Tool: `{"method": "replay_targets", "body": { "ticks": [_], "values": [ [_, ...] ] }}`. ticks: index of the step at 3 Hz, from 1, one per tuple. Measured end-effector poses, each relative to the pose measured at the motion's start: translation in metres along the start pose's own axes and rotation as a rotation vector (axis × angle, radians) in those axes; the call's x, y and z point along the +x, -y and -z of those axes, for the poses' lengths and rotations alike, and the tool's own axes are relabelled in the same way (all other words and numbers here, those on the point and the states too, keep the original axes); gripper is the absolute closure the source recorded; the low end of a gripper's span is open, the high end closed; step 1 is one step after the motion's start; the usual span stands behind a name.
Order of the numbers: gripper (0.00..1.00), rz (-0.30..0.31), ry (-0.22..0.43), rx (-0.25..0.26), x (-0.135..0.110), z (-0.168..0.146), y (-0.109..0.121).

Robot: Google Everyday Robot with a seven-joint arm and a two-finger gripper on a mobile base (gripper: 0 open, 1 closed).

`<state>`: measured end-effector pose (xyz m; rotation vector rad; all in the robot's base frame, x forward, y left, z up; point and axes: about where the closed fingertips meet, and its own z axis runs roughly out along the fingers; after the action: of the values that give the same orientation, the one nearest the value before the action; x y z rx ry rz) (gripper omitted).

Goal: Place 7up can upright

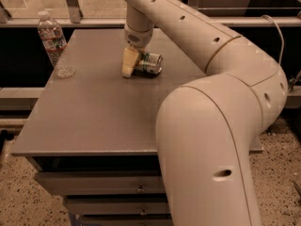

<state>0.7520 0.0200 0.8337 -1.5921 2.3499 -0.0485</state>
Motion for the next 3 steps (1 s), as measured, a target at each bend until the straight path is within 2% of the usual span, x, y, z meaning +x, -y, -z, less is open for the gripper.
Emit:
{"method": "replay_targets", "body": {
  "ticks": [1,2,3],
  "values": [
    [0.95,0.0,0.0,0.0,-0.001,0.004,0.001],
    [1.0,0.0,0.0,0.0,-0.001,0.007,0.001],
    [1.0,0.004,0.135,-0.001,0.002,0.044,0.005]
  ]
}}
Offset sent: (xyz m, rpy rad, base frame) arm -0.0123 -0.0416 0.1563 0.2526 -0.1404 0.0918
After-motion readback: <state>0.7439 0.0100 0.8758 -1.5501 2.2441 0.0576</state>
